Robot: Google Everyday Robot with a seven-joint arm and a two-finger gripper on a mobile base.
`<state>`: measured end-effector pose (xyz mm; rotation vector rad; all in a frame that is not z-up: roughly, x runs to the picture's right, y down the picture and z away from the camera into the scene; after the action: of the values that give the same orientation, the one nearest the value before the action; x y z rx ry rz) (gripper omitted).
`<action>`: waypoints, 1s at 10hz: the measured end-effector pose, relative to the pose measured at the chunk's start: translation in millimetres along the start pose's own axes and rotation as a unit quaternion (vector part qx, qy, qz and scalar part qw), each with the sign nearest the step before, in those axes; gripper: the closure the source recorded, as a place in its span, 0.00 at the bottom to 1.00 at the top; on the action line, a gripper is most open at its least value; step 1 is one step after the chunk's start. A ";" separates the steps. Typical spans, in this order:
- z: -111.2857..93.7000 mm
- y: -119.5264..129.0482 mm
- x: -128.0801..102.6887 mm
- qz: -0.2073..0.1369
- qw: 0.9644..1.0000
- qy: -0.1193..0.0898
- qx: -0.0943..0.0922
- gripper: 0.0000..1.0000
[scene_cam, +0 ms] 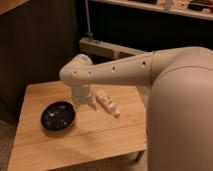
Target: Place the bottle in the ceramic bowl
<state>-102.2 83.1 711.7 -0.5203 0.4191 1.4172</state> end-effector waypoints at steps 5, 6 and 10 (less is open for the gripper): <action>1.6 -73.6 -60.5 -0.155 0.976 -0.119 -0.091 0.35; 0.7 -84.3 -70.1 -0.178 0.970 -0.128 -0.103 0.35; -2.6 -117.9 -91.0 -0.223 0.954 -0.158 -0.122 0.35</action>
<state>4.6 -1.5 771.9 -0.5357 -0.1323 1.0889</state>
